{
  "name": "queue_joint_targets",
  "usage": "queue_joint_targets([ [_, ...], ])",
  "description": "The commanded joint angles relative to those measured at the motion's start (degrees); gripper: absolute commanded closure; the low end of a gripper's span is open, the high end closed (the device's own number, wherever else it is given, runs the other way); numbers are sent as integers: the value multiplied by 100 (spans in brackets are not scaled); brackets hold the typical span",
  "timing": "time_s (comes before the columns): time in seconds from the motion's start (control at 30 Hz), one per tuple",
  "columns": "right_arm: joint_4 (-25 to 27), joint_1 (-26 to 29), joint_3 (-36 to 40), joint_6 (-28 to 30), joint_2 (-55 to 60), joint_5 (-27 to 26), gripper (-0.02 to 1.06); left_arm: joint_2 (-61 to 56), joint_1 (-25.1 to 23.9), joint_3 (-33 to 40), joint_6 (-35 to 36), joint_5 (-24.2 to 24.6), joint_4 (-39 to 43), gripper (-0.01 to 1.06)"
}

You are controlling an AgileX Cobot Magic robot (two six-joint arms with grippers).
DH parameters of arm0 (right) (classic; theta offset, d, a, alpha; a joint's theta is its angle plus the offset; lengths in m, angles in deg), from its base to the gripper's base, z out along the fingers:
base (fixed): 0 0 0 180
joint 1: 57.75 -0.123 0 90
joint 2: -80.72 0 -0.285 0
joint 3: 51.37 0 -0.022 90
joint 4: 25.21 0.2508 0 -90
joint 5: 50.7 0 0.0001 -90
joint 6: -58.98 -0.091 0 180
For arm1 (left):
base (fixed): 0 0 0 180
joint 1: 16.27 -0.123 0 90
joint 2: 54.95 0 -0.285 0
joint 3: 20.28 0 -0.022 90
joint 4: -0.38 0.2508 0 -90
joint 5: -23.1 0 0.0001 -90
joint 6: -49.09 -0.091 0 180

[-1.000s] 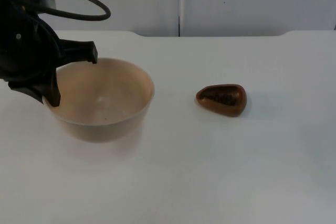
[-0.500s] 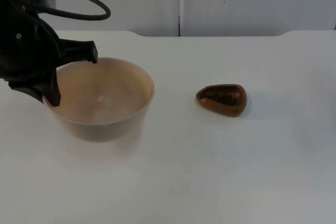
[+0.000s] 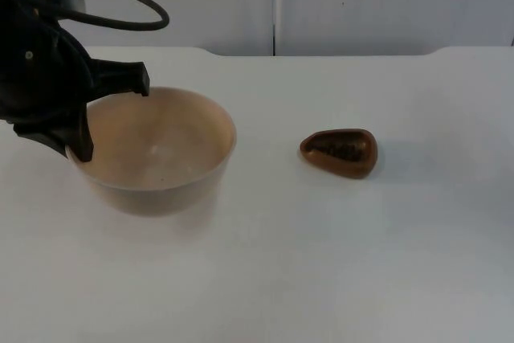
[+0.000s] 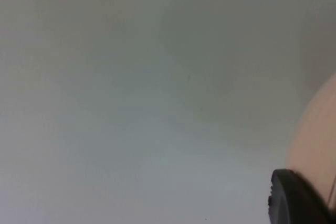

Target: Pick up the bowl with the left hand and pour the coffee beans from the cup into the bowl with the right hand.

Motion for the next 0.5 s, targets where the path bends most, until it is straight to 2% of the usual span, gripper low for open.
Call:
queue_joint_targets([
  [0.0, 17, -126, -106, -80, 162, 3, -1, -39, 5, -30, 50, -67, -26, 105],
  [0.23, -21, -492, -572, -364, 906, 218, 0, -39, 5, -30, 50, -66, -108, 105],
  [0.37, -291, -680, -1306, -828, 1635, 676, 0, -39, 5, -30, 50, -66, -130, 105],
  [0.47, -345, -701, -1710, -920, 1935, 927, 0, -39, 5, -30, 50, -66, -130, 105],
])
